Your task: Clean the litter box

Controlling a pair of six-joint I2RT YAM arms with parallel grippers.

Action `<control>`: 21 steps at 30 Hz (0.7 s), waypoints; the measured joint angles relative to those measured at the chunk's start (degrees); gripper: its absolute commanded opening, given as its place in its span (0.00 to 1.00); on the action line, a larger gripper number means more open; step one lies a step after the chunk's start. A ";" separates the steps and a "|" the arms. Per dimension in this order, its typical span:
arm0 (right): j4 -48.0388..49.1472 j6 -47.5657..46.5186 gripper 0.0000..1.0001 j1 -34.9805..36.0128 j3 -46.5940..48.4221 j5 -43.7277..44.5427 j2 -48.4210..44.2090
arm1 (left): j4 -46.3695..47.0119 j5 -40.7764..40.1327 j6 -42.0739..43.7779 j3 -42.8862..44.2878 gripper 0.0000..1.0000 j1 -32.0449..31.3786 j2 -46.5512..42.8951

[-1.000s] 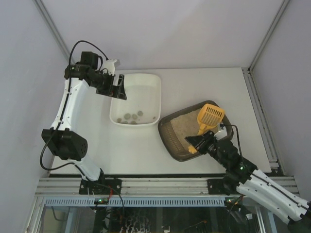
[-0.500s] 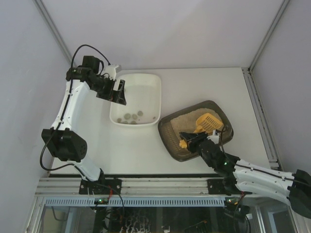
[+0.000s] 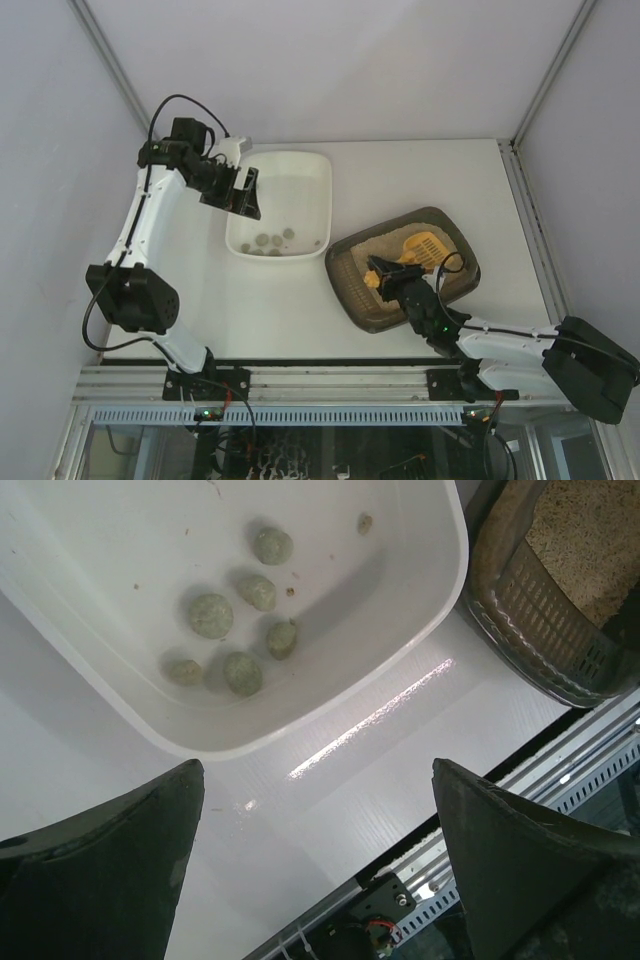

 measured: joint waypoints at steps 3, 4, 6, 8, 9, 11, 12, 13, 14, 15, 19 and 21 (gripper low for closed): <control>0.61 0.13 0.06 -0.66 0.00 -0.04 0.11 | 0.00 0.44 0.00 -0.90 1.00 0.00 -0.02; 0.59 0.15 0.11 -1.05 0.00 -0.13 0.11 | 0.00 0.46 0.00 -1.18 1.00 0.00 -0.02; 0.39 0.11 0.26 -2.36 0.00 -0.57 0.07 | -0.02 0.44 -0.02 -1.55 1.00 0.00 -0.02; -0.28 -0.11 0.37 -3.74 0.00 -1.20 -0.35 | 0.02 0.44 -0.02 -1.60 1.00 0.00 -0.02; -0.72 -0.17 0.42 -4.39 0.00 -1.57 -0.72 | 0.02 0.46 -0.02 -1.60 1.00 0.00 -0.02; -1.90 -0.63 0.51 -5.66 0.02 -2.38 -1.73 | 0.04 0.48 -0.04 -1.60 1.00 0.00 -0.11; -2.49 -0.96 0.57 -6.25 0.02 -2.89 -2.23 | 0.02 0.48 -0.02 -1.60 1.00 0.00 -0.11; -3.10 -1.16 0.62 -6.88 0.02 -3.45 -2.82 | 0.02 0.48 -0.04 -1.60 1.00 0.00 -0.13; -3.72 -1.53 0.68 -7.67 0.04 -4.31 -3.34 | 0.02 0.48 -0.04 -1.57 1.00 0.00 -0.13; -4.04 -1.46 0.80 -8.15 0.07 -4.79 -3.50 | 0.04 0.48 -0.04 -1.60 1.00 0.00 -0.13; -5.99 -2.78 1.00 -11.56 0.85 -9.66 -3.30 | 0.04 0.48 -0.04 -1.60 1.00 0.00 -0.15; -9.44 -4.02 1.00 -13.22 3.28 -13.44 -2.71 | 0.04 0.50 -0.07 -1.57 1.00 0.00 -0.15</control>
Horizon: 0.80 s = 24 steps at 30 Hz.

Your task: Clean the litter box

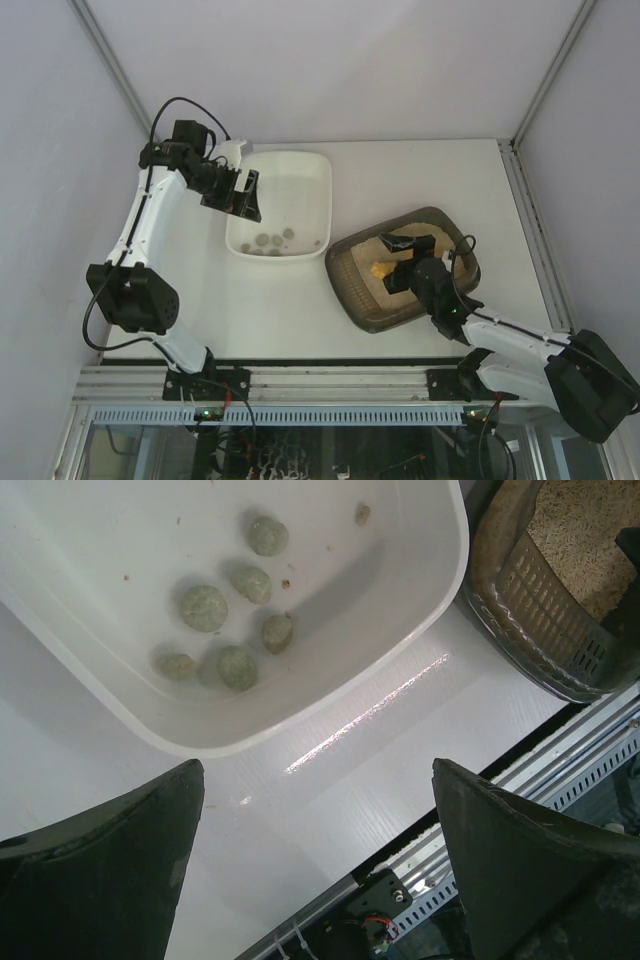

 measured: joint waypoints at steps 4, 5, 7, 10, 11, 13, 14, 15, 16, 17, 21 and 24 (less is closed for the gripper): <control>-6.51 -2.49 1.00 -1.18 6.54 -6.75 0.96 | -0.02 0.02 0.00 0.00 1.00 0.00 0.00; -7.78 -3.30 1.00 -1.16 8.28 -8.66 1.18 | 0.00 0.02 0.00 0.00 1.00 0.00 0.00; -8.90 -4.50 1.00 -1.07 10.01 -11.39 1.25 | -0.02 0.02 -0.02 -0.02 1.00 0.00 0.00; -11.47 -6.16 1.00 -1.07 10.73 -14.12 1.25 | -0.02 0.02 -0.02 0.00 1.00 0.00 0.00; -13.46 -6.80 1.00 -1.11 11.19 -14.99 1.25 | -0.02 0.02 -0.02 0.00 1.00 0.00 0.00; -18.69 -8.07 1.00 -1.18 13.09 -16.61 1.36 | -0.02 0.02 -0.02 0.00 1.00 0.00 0.00; -20.65 -8.59 1.00 -1.18 14.14 -17.29 1.40 | -0.02 0.04 -0.02 -0.02 1.00 0.00 0.00; -22.27 -8.96 1.00 -1.20 15.10 -18.05 1.42 | -0.02 0.04 -0.02 0.00 1.00 0.00 0.00; -23.43 -9.29 1.00 -1.20 15.85 -18.78 1.40 | -0.02 0.07 -0.02 0.00 1.00 0.00 0.00; -24.44 -9.66 1.00 -1.20 16.37 -19.34 1.38 | -0.02 0.11 -0.02 0.00 1.00 0.00 0.00; -27.65 -11.56 1.00 -1.11 16.63 -20.76 0.68 | -0.02 0.13 -0.04 -0.02 1.00 0.00 0.00; -32.13 -13.66 1.00 -0.68 17.73 -19.96 -0.90 | -0.02 0.13 -0.09 0.00 1.00 0.00 0.00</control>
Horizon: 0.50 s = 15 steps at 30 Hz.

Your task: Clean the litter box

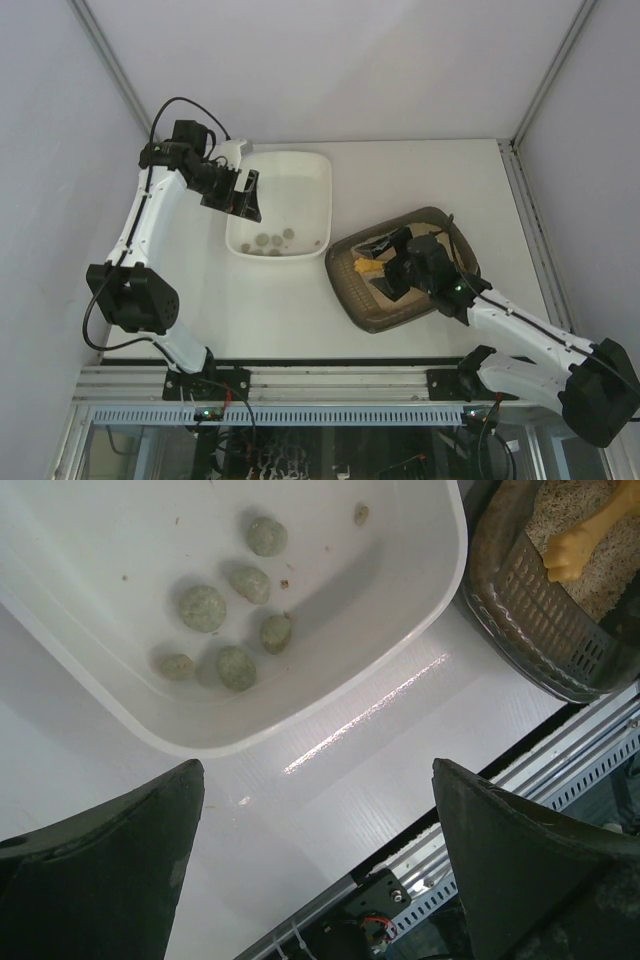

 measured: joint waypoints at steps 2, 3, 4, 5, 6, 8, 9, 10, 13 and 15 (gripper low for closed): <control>-5.22 -1.79 1.00 0.26 3.04 1.25 -0.44 | 0.00 0.00 -0.09 -0.02 1.00 0.00 0.00; -8.52 -2.93 1.00 0.31 5.66 2.05 -0.13 | 0.00 0.00 -0.15 -0.02 1.00 0.00 0.00; -11.02 -3.89 1.00 0.33 8.00 2.64 0.28 | 0.00 0.00 -0.24 -0.02 1.00 0.00 0.00; -13.62 -4.98 1.00 0.42 10.78 3.48 0.90 | 0.00 0.00 -0.31 0.00 1.00 0.00 0.00; -15.89 -6.21 1.00 0.61 13.51 4.13 1.55 | 0.00 0.00 -0.33 0.00 1.00 0.00 0.00; -18.25 -8.33 1.00 1.22 16.50 5.22 2.25 | 0.00 0.00 -0.35 -0.02 1.00 0.00 0.00; -18.99 -9.20 1.00 1.64 17.07 5.66 2.29 | 0.02 0.00 -0.35 -0.02 1.00 0.00 0.00; -19.67 -10.23 1.00 2.25 17.25 6.38 2.25 | 0.00 0.00 -0.35 -0.02 1.00 0.00 0.00; -21.51 -13.70 1.00 4.20 17.22 8.81 2.14 | 0.52 -0.02 -0.48 -0.55 1.00 -0.04 -0.22; -21.81 -15.91 1.00 4.79 17.22 10.14 1.77 | 1.33 -0.37 -0.85 -2.34 1.00 -0.20 -0.90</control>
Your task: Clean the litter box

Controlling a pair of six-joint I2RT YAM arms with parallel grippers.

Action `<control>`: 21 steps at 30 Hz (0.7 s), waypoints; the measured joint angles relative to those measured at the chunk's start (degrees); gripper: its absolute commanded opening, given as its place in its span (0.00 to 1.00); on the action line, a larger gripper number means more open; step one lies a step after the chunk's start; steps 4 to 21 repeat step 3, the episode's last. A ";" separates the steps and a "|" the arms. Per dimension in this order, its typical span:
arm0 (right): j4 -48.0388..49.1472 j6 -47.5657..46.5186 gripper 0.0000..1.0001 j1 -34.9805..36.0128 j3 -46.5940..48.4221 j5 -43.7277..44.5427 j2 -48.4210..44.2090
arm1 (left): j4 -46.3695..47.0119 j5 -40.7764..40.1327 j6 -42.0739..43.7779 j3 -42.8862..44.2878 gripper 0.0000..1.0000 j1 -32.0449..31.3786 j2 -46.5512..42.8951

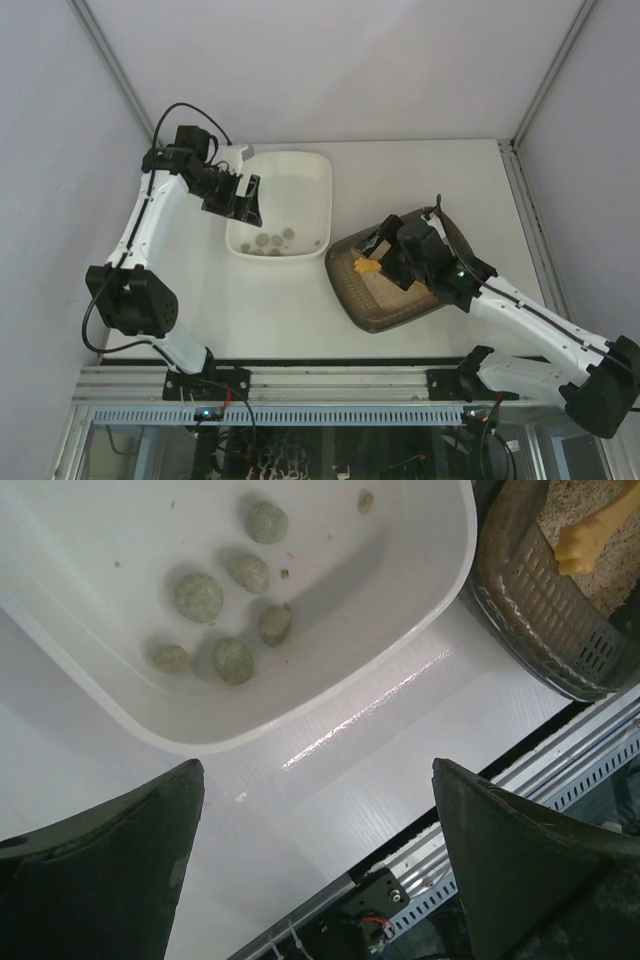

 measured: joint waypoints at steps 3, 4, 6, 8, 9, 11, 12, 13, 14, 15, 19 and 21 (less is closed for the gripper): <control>-0.33 -3.10 1.00 0.07 0.07 1.68 -0.81 | 0.72 -1.09 -0.33 -2.25 0.99 -0.63 -0.85; -0.33 -3.10 1.00 0.07 0.07 1.68 -0.81 | 0.72 -1.09 -0.33 -2.25 0.99 -0.63 -0.85; -0.33 -3.10 1.00 0.07 0.07 1.68 -0.81 | 0.72 -1.09 -0.33 -2.25 0.99 -0.63 -0.85; -0.33 -3.10 1.00 0.07 0.07 1.68 -0.81 | 0.72 -1.09 -0.33 -2.25 0.99 -0.63 -0.85; -0.33 -3.10 1.00 0.07 0.07 1.68 -0.81 | 0.72 -1.09 -0.33 -2.25 0.99 -0.63 -0.85; -0.33 -3.10 1.00 0.07 0.07 1.68 -0.81 | 0.72 -1.09 -0.33 -2.25 0.99 -0.63 -0.85; -0.33 -3.10 1.00 0.07 0.07 1.68 -0.81 | 0.72 -1.09 -0.33 -2.25 0.99 -0.63 -0.85; -0.33 -3.10 1.00 0.07 0.07 1.68 -0.81 | 0.72 -1.09 -0.33 -2.25 0.99 -0.63 -0.85; -0.33 -3.10 1.00 0.07 0.07 1.68 -0.81 | 0.72 -1.09 -0.33 -2.25 0.99 -0.63 -0.85; -0.33 -3.10 1.00 0.07 0.07 1.68 -0.81 | 0.72 -1.09 -0.33 -2.25 0.99 -0.63 -0.85; -0.33 -3.10 1.00 0.07 0.07 1.68 -0.81 | 0.72 -1.09 -0.33 -2.25 0.99 -0.63 -0.85; -0.33 -3.10 1.00 0.07 0.07 1.68 -0.81 | 0.72 -1.09 -0.33 -2.25 0.99 -0.63 -0.85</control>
